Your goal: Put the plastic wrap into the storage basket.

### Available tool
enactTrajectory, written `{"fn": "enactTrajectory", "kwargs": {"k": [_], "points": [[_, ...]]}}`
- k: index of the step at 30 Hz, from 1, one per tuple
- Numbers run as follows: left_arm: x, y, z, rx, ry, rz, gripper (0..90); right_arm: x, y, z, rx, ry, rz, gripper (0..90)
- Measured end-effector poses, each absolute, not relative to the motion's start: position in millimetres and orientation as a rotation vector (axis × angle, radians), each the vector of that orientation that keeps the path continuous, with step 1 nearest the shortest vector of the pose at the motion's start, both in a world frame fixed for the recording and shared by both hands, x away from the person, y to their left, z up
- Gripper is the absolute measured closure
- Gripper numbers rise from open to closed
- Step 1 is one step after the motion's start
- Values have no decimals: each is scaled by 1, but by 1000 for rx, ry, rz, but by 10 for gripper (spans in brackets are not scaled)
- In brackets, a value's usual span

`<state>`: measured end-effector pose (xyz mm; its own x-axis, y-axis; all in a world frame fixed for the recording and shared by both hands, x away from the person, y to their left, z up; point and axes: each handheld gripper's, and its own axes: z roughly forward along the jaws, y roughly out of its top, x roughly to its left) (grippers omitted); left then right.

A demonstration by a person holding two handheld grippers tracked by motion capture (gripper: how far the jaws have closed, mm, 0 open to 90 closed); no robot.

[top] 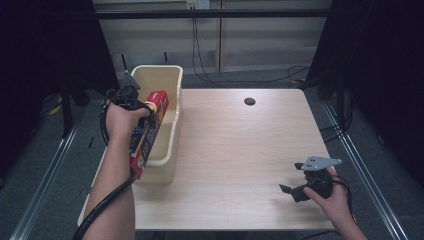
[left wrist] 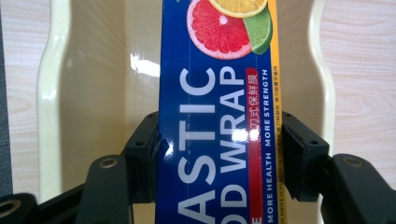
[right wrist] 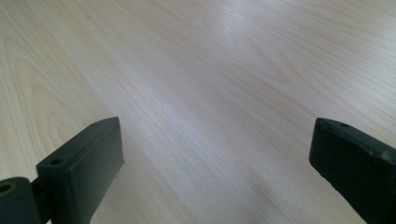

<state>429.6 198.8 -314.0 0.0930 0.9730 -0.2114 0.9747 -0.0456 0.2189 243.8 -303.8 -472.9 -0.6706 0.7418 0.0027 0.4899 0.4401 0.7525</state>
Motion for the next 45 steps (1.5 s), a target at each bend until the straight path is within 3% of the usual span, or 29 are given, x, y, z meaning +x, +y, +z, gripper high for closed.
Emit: {"fn": "enactTrajectory", "kwargs": {"k": [34,45], "points": [[446,199,-337,2075,2021,-83,400,244,-304,-474,1058,2371,1076,28],[448,198,-342,2081,2049,-52,390,244,-305,-474,1058,2372,1080,28]]}}
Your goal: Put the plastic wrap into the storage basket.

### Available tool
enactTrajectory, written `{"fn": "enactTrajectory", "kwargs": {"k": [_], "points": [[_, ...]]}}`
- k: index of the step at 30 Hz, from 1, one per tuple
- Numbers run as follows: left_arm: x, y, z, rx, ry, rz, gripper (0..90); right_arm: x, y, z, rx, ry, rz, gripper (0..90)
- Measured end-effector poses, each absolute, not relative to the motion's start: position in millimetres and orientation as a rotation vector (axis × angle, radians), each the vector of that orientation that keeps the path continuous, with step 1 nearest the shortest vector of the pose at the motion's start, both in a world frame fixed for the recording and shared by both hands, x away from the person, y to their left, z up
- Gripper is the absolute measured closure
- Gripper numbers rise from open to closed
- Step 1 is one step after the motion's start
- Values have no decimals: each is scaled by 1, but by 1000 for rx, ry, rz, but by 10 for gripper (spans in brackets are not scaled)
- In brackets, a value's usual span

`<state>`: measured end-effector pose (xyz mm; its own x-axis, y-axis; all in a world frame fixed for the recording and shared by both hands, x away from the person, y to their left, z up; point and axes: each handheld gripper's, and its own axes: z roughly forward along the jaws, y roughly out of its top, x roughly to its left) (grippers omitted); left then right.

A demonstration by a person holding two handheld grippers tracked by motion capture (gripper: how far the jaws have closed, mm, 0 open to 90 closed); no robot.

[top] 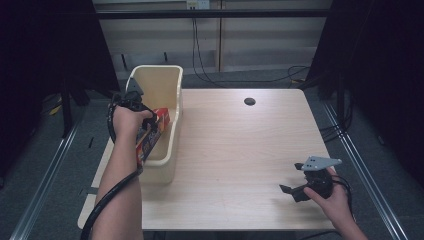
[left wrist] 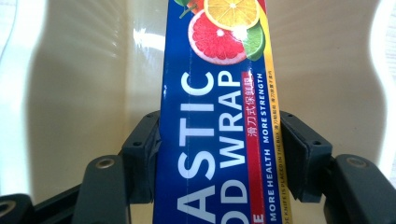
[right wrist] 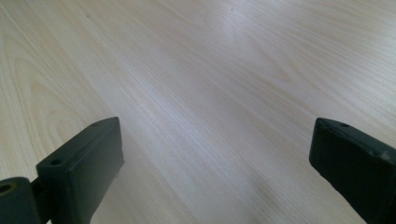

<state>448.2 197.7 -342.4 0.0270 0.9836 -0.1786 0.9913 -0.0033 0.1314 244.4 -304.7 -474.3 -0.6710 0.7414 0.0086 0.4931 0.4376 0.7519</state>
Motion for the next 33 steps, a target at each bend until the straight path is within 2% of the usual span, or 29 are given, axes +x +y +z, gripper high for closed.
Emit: {"fn": "enactTrajectory", "kwargs": {"k": [12,22,33], "points": [[445,190,-315,2029,1979,16,313,244,-304,-473,1054,2371,1074,28],[435,162,-290,2047,1767,53,235,244,-303,-471,1046,2370,1076,28],[427,133,-287,2055,1633,9,190,242,-303,-470,1048,2365,1092,28]]}}
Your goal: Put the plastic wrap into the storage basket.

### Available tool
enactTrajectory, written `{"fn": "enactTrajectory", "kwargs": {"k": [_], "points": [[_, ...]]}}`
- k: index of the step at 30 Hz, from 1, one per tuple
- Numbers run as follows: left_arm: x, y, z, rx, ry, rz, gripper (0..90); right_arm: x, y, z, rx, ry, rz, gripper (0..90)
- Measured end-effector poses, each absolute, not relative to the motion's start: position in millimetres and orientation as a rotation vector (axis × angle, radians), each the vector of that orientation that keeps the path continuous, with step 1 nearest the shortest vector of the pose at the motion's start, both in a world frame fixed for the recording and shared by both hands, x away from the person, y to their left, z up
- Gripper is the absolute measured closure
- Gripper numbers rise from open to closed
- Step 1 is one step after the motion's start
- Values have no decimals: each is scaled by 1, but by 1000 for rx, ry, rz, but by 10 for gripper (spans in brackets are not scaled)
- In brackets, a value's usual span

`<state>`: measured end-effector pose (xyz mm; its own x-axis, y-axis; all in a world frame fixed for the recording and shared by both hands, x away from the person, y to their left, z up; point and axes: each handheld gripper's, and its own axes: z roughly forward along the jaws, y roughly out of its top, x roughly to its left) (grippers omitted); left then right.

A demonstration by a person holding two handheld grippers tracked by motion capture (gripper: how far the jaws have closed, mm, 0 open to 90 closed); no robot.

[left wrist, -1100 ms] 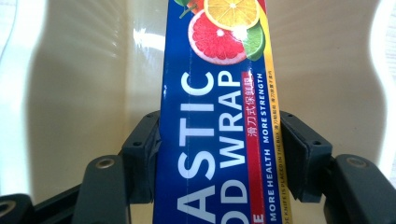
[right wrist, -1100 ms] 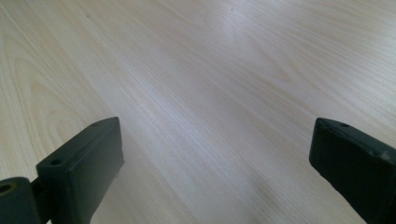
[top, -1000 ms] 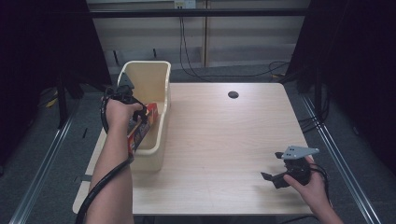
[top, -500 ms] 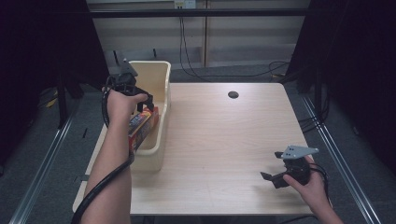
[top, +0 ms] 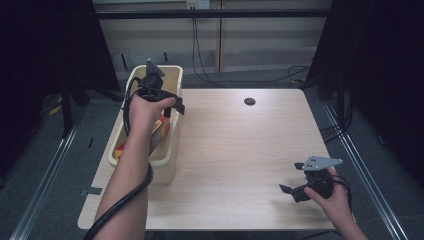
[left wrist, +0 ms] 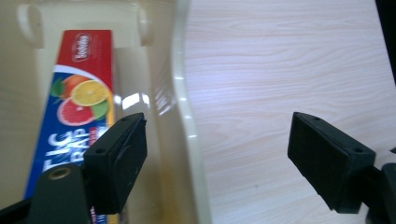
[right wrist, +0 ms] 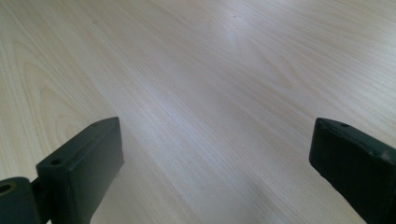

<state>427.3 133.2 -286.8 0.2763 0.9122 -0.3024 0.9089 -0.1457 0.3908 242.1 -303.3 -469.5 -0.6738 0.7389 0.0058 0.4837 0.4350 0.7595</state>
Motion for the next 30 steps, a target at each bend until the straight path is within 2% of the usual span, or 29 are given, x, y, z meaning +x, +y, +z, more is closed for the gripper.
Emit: {"fn": "enactTrajectory", "kwargs": {"k": [17,30], "points": [[416,79,-291,2111,1419,1,146,241,-302,-468,1040,2370,1102,28],[411,49,-310,2141,1294,-35,129,242,-300,-470,1042,2380,1091,28]]}}
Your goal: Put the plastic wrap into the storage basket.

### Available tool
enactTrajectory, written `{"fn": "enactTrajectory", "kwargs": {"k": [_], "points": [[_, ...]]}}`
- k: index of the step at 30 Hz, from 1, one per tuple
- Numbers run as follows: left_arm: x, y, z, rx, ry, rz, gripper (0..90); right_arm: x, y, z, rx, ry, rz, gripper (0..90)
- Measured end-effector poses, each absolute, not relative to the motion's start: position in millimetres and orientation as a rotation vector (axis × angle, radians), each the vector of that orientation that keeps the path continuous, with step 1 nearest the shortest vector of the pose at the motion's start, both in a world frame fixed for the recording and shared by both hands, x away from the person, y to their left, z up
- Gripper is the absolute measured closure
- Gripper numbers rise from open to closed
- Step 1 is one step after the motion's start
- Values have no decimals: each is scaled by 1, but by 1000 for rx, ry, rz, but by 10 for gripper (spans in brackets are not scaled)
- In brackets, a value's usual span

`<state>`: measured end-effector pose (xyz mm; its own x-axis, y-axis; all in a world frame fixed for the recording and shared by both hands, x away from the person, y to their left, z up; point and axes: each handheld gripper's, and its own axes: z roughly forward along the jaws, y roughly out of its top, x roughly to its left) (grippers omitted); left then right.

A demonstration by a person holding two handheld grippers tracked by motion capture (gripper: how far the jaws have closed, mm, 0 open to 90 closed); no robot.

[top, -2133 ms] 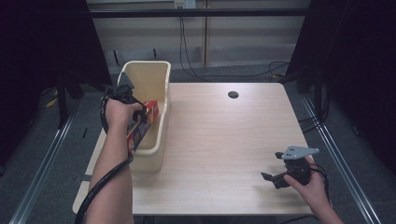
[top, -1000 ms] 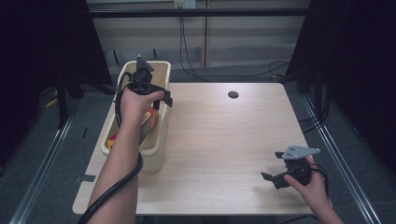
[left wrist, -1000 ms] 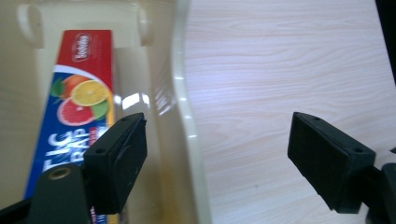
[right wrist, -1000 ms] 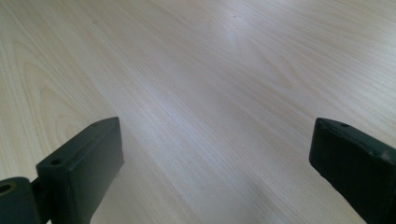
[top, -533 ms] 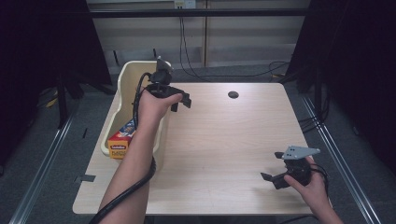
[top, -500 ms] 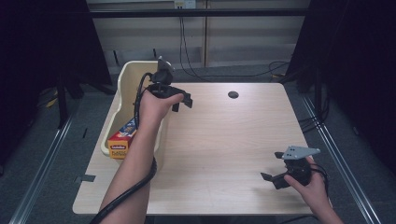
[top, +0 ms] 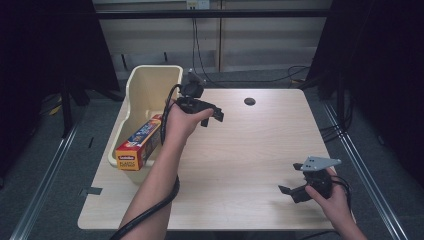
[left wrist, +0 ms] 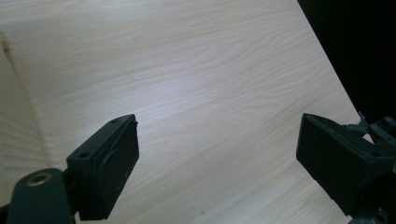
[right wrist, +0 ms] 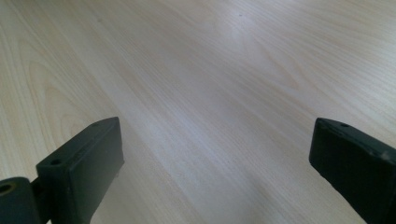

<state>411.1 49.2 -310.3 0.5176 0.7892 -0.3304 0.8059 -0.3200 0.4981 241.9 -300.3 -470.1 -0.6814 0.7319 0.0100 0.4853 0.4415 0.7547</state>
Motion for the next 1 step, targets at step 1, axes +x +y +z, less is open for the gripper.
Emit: {"fn": "enactTrajectory", "kwargs": {"k": [1], "points": [[411,47,-311,2136,1292,-38,128,242,-300,-470,1044,2377,1091,28]]}}
